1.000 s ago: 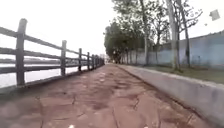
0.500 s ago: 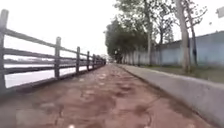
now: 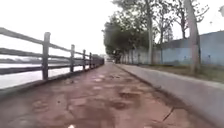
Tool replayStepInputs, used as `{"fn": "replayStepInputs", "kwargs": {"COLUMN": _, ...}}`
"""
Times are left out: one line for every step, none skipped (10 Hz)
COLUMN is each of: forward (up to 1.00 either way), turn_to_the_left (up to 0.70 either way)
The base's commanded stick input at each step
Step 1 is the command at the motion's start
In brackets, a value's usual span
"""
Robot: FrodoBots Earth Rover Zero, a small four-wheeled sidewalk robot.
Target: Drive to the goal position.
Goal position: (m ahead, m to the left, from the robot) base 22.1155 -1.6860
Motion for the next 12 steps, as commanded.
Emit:
{"fn": "replayStepInputs", "kwargs": {"forward": 1.00, "turn_to_the_left": 0.08}}
{"fn": "replayStepInputs", "kwargs": {"forward": 1.00, "turn_to_the_left": 0.08}}
{"fn": "replayStepInputs", "kwargs": {"forward": 1.00, "turn_to_the_left": 0.08}}
{"fn": "replayStepInputs", "kwargs": {"forward": 1.00, "turn_to_the_left": -0.31}}
{"fn": "replayStepInputs", "kwargs": {"forward": 1.00, "turn_to_the_left": -0.32}}
{"fn": "replayStepInputs", "kwargs": {"forward": 1.00, "turn_to_the_left": 0.08}}
{"fn": "replayStepInputs", "kwargs": {"forward": 1.00, "turn_to_the_left": 0.08}}
{"fn": "replayStepInputs", "kwargs": {"forward": 1.00, "turn_to_the_left": 0.08}}
{"fn": "replayStepInputs", "kwargs": {"forward": 1.00, "turn_to_the_left": 0.08}}
{"fn": "replayStepInputs", "kwargs": {"forward": 1.00, "turn_to_the_left": 0.08}}
{"fn": "replayStepInputs", "kwargs": {"forward": 1.00, "turn_to_the_left": 0.08}}
{"fn": "replayStepInputs", "kwargs": {"forward": 1.00, "turn_to_the_left": 0.08}}
